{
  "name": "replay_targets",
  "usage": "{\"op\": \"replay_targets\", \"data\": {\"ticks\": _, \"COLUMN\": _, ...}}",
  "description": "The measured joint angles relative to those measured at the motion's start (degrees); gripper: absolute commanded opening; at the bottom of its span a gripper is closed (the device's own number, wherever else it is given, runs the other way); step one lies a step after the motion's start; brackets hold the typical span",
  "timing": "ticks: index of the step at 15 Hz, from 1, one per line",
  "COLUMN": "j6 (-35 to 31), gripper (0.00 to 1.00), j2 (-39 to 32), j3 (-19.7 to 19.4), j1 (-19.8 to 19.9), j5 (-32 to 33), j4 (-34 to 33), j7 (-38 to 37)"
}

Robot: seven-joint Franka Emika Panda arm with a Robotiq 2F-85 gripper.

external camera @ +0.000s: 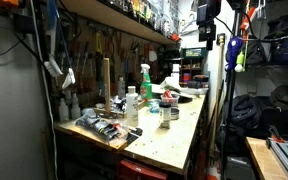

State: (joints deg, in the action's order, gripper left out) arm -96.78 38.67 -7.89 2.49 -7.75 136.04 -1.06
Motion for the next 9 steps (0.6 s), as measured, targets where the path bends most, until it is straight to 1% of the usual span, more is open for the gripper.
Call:
{"op": "replay_targets", "data": {"ticks": 6, "j6": -0.01, "gripper": 1.0, "j2": 0.0, "j3": 0.05, "j1": 0.05, "j5": 0.0, "j4": -0.07, "j7": 0.03}}
{"op": "replay_targets", "data": {"ticks": 7, "j6": -0.99, "gripper": 1.0, "j2": -0.1, "j3": 0.18, "j1": 0.37, "j5": 0.06, "j4": -0.01, "j7": -0.17}}
{"op": "replay_targets", "data": {"ticks": 8, "j6": -4.28, "gripper": 1.0, "j2": -0.46, "j3": 0.5, "j1": 1.16, "j5": 1.14, "j4": 0.36, "j7": -0.63}}
{"op": "replay_targets", "data": {"ticks": 9, "j6": -8.95, "gripper": 1.0, "j2": -1.1, "j3": 0.67, "j1": 2.16, "j5": 2.31, "j4": 1.13, "j7": -0.88}}
